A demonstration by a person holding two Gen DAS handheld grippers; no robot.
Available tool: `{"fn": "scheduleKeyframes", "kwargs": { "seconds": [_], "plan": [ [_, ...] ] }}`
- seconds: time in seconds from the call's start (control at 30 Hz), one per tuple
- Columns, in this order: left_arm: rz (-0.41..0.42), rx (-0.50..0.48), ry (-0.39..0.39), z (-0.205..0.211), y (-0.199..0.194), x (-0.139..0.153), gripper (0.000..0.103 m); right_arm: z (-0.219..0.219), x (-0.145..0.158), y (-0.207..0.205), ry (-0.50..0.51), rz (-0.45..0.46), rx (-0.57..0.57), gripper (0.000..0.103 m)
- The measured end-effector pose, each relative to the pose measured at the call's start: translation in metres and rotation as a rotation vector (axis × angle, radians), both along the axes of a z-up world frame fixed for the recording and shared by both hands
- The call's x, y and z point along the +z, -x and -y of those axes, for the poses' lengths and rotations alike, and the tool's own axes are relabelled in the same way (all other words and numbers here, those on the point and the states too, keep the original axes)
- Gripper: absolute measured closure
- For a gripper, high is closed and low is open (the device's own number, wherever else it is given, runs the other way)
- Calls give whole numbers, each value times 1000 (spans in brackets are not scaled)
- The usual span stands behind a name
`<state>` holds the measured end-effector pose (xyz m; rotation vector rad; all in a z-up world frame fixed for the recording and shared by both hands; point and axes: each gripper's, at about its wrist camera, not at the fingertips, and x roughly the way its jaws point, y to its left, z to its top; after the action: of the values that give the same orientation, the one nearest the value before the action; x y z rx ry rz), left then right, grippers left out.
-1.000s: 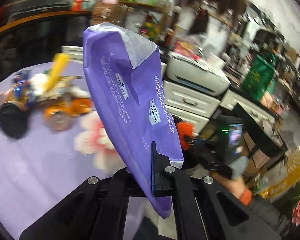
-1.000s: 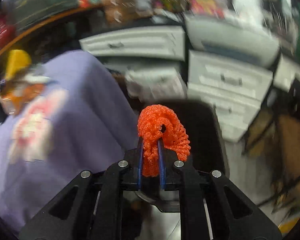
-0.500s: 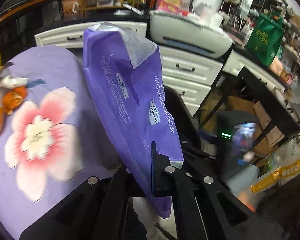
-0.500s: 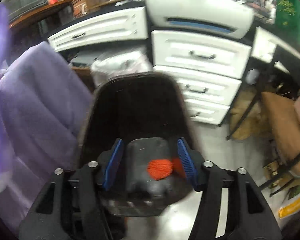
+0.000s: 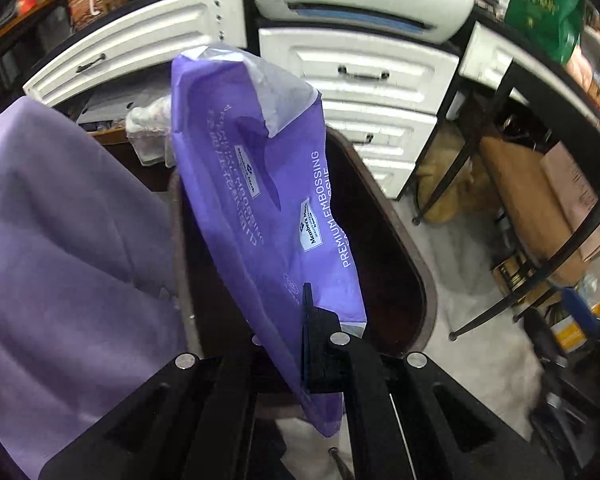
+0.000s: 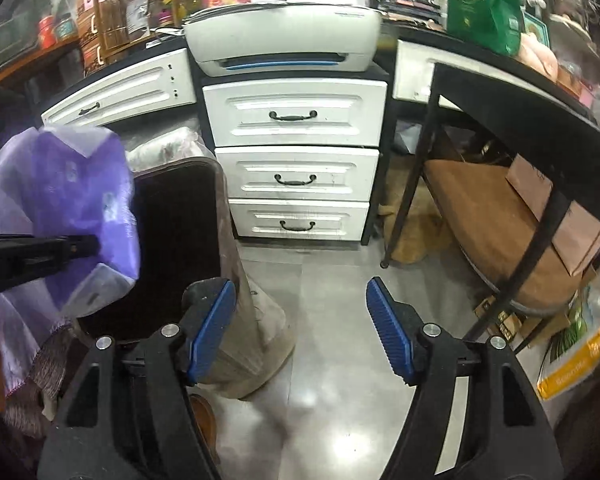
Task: Collect trash
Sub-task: 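Carry the orange net and purple bag to the bin and release both, then move both tools back over the table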
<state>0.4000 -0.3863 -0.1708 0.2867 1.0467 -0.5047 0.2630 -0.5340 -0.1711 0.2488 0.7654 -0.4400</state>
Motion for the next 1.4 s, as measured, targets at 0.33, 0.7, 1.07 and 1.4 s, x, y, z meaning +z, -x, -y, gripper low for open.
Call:
{"fn": "scheduleKeyframes", "kwargs": {
  "seconds": [0.33, 0.7, 1.07, 1.4],
  "plan": [
    [54, 23, 18, 0, 2, 7, 27, -2, 4, 8, -13, 26, -7, 35],
    [183, 15, 125, -63, 48, 77, 16, -31, 38, 10, 15, 84, 36, 34],
    [315, 44, 111, -157, 84, 126, 8, -112, 98, -7, 27, 171, 232, 30],
    [364, 260, 117, -292, 90, 152, 7, -238, 142, -44, -44, 212, 562, 30]
  ]
}}
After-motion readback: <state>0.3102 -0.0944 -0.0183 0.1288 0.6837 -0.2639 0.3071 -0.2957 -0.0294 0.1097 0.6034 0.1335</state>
